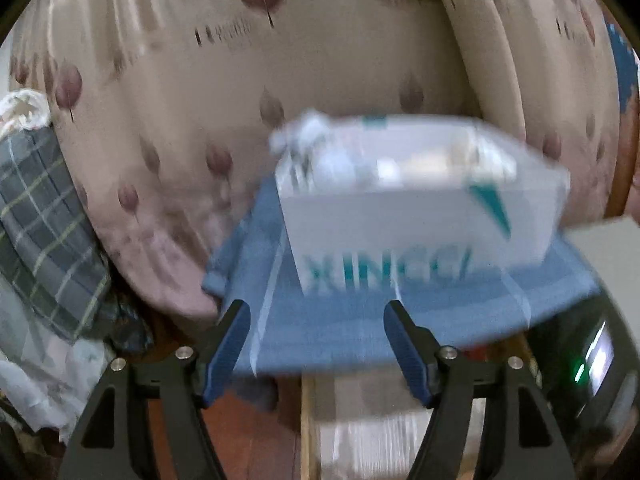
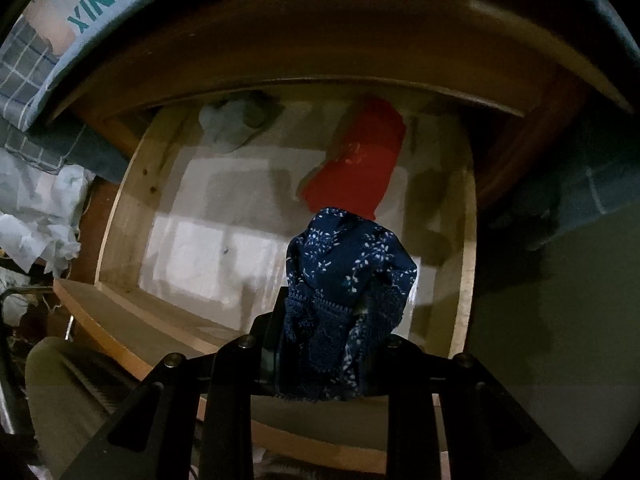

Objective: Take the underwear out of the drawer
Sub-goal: 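Carry the navy cloth to the box with the right tool while the left tool returns over the drawer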

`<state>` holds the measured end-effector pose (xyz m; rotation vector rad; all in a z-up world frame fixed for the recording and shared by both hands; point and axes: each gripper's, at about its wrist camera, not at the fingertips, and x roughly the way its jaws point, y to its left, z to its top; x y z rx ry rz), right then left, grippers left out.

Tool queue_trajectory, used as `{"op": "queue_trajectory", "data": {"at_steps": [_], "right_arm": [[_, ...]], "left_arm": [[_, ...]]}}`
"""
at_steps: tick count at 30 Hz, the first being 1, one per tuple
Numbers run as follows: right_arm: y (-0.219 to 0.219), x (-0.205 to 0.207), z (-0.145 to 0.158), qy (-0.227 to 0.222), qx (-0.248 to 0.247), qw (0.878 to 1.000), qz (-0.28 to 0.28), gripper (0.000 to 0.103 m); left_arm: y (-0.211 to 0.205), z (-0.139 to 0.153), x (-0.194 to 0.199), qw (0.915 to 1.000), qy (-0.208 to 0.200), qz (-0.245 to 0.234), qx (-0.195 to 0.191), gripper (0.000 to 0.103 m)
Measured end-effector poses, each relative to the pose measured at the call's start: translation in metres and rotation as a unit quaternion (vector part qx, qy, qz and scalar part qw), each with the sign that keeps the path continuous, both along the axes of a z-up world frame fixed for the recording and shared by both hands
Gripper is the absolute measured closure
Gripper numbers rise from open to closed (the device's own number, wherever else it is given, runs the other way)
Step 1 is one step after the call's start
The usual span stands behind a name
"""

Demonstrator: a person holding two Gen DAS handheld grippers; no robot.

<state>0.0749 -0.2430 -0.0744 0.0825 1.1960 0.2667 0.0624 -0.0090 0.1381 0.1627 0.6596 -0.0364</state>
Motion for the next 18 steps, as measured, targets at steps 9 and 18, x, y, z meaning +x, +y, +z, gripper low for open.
{"op": "queue_trajectory", "data": {"at_steps": [9, 18], "right_arm": [[-0.005, -0.012, 0.027, -0.063, -0.007, 0.998, -0.009, 0.08], [-0.014, -0.017, 0.076, -0.085, 0.022, 0.996, -0.016, 0.08]], "left_arm": [[0.012, -0.09, -0.018, 0.9938, 0.086, 0.049, -0.049, 0.032], [0.034, -0.105, -0.021, 0.9852, 0.1, 0.104, -0.092, 0.032]]}}
